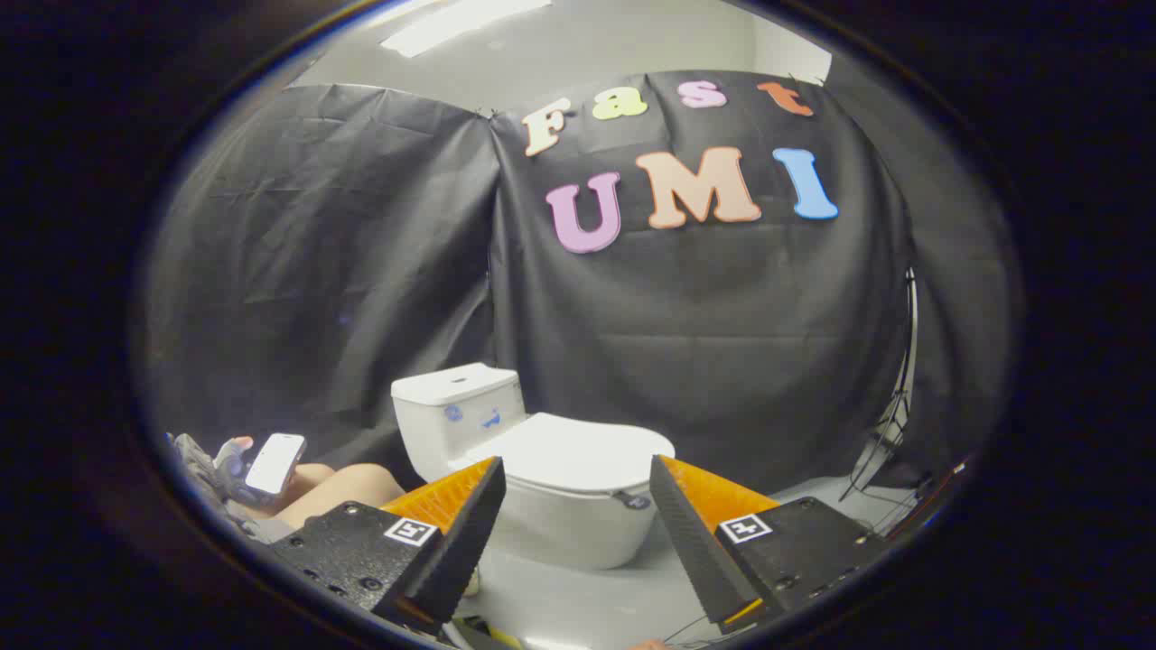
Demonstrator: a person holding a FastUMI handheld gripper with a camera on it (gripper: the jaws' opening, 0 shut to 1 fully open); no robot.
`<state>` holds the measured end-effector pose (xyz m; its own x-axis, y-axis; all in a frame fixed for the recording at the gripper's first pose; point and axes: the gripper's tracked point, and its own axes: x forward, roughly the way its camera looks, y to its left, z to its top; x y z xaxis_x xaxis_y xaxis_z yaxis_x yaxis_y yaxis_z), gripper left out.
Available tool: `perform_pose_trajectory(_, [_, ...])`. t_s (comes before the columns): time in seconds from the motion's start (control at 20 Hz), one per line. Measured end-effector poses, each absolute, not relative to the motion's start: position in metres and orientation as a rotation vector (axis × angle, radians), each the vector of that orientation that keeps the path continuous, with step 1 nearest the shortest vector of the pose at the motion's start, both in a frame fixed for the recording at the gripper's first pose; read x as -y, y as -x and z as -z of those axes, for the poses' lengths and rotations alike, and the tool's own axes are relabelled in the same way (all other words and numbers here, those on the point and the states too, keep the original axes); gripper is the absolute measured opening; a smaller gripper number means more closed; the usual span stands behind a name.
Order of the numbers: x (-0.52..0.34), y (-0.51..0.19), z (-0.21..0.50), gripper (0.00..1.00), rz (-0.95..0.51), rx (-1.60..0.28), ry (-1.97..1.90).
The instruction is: Open the toilet lid.
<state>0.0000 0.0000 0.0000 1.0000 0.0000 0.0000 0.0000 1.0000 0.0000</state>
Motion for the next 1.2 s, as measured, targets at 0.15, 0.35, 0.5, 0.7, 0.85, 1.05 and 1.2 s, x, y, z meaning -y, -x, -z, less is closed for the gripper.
perform_pose_trajectory(0.15, [0.002, 0.000, 0.010, 0.98, 0.009, -0.025, 0.013])
perform_pose_trajectory(0.35, [-0.001, 0.002, 0.017, 0.98, 0.002, -0.035, 0.053])
perform_pose_trajectory(0.5, [-0.004, 0.002, 0.019, 0.99, -0.003, -0.035, 0.079])
perform_pose_trajectory(0.7, [-0.003, 0.001, 0.020, 0.98, 0.000, -0.038, 0.087])
perform_pose_trajectory(0.85, [-0.003, 0.000, 0.021, 0.98, 0.005, -0.044, 0.080])
perform_pose_trajectory(1.05, [-0.002, -0.001, 0.020, 0.98, 0.007, -0.048, 0.082])
perform_pose_trajectory(1.2, [0.001, -0.003, 0.017, 0.98, 0.016, -0.048, 0.075])
